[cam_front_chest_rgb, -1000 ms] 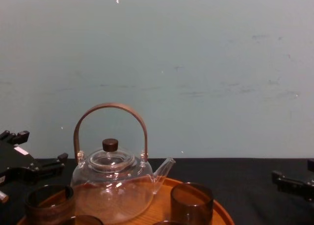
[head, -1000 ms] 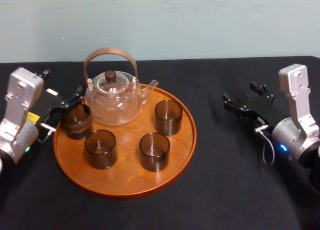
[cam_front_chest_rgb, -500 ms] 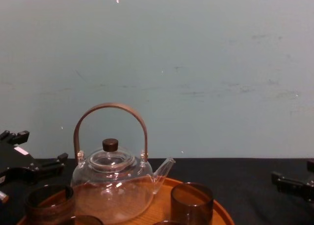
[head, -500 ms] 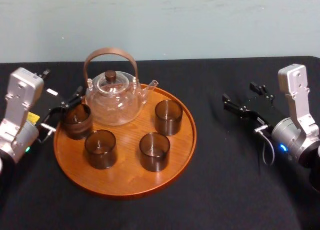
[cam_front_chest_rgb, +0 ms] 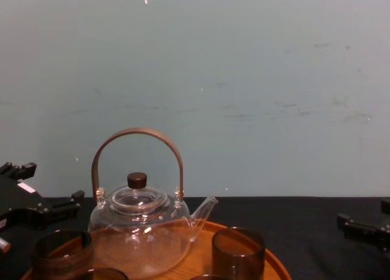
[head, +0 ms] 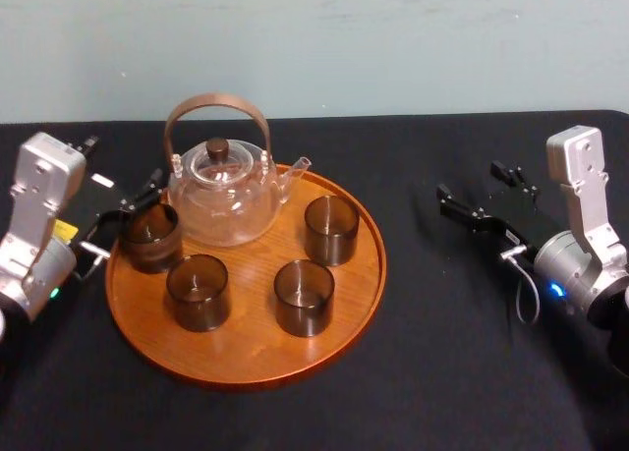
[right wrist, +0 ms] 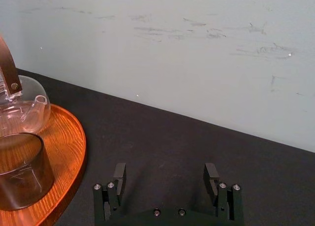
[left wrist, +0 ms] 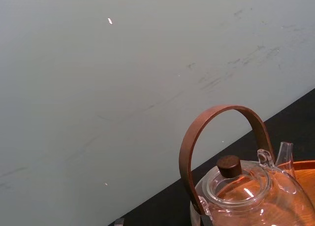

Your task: Pick up the glass from the table and place it on the tray.

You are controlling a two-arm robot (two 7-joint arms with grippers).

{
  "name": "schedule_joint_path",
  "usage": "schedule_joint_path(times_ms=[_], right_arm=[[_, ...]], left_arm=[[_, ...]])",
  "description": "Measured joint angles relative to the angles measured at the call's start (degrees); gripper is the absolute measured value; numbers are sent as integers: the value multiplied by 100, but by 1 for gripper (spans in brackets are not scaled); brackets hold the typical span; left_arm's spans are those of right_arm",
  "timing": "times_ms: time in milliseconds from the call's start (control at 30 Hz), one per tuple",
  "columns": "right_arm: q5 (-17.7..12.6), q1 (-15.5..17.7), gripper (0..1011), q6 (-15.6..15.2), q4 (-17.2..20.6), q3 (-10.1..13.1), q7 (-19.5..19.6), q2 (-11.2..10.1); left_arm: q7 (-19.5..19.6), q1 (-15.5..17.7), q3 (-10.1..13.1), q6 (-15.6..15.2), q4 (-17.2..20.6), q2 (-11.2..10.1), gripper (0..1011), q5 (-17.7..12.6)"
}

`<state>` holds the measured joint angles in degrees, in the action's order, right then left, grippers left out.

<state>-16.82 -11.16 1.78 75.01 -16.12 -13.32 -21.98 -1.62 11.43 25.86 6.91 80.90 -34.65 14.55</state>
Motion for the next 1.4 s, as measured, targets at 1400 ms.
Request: schedule_joint_path(times_ms=[1400], right_arm=[[-4, 0, 1002, 2, 1, 0, -1, -2]], left_arm=[[0, 0, 0, 0, 0, 0, 1001, 0]])
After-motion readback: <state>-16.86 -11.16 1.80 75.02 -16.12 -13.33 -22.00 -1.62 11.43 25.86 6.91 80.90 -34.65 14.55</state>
